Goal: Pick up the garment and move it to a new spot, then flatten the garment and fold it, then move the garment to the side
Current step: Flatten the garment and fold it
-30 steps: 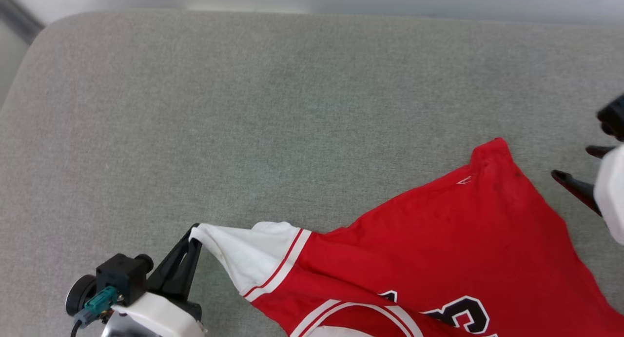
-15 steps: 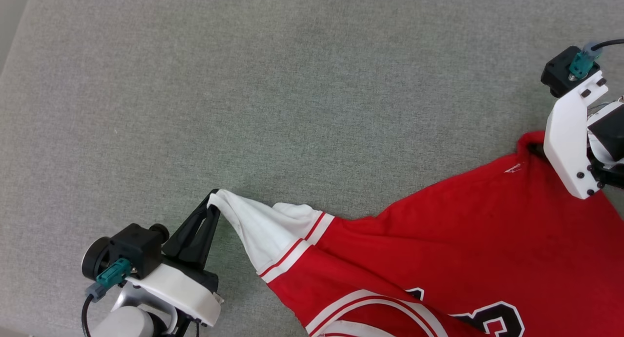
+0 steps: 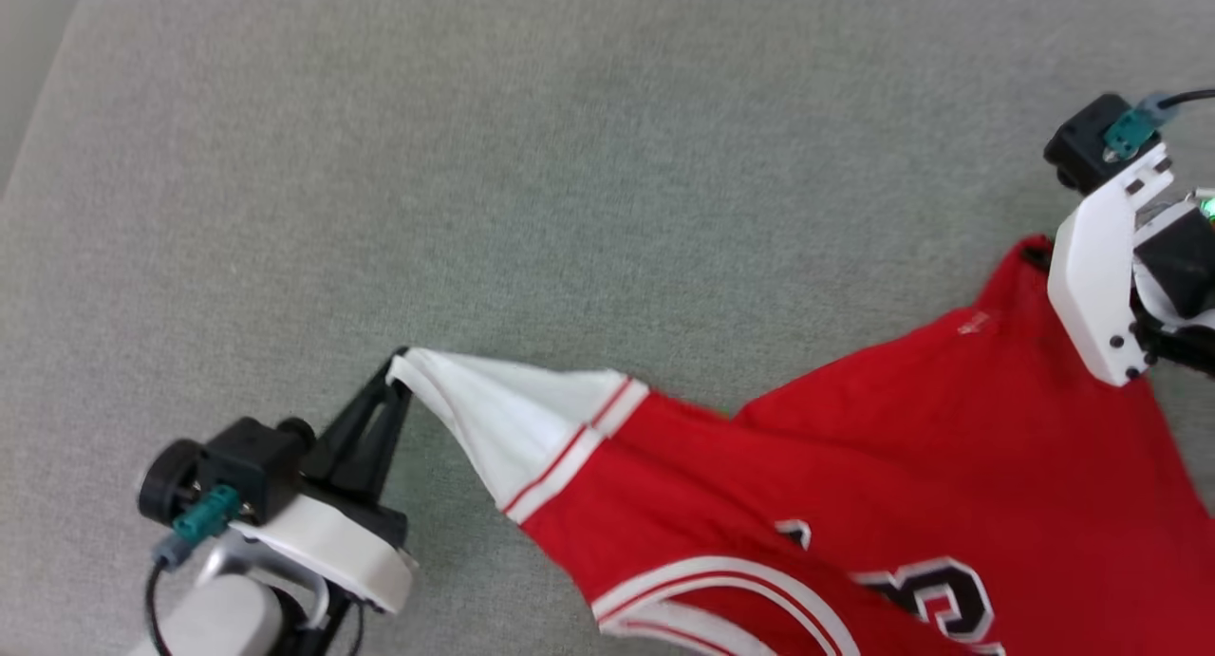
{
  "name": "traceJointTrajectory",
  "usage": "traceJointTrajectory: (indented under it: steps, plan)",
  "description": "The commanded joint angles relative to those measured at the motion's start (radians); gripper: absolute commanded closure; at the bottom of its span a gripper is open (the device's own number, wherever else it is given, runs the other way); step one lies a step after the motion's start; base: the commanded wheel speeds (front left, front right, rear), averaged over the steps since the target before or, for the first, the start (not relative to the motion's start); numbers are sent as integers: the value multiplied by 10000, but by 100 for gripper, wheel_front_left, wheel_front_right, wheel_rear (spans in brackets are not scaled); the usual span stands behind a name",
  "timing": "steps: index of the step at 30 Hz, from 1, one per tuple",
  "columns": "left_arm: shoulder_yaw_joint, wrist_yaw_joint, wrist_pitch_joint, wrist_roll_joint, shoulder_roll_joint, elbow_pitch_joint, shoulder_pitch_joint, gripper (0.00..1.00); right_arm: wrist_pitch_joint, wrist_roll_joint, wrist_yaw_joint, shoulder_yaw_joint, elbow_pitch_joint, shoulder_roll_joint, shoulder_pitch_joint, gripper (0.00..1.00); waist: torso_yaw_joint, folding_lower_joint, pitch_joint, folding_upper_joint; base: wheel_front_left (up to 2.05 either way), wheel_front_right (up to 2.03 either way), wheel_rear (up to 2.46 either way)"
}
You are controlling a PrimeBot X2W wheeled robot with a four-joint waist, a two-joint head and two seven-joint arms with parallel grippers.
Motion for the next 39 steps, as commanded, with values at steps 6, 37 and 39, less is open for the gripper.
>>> traceJointTrajectory:
  steps: [6, 37, 39]
  plan:
    - [330, -107, 174, 160, 423, -158, -851, 100, -1468, 263, -7, -37, -97, -146, -434, 100, -466, -1, -1214, 0, 0, 0, 0]
    - [949, -2381, 2434, 1261, -184, 2989, -13962, 100, -4107, -3959, -7, -3977, 1538, 1954, -7325, 100, -1480, -1, 1127, 0, 0, 0, 0]
    - [860, -2463, 2264, 1321, -300, 3474, -14574, 100, -4181, -4114, -7, -3925, 1764, 2081, -7781, 100, -1450, -1, 1248, 0, 0, 0, 0]
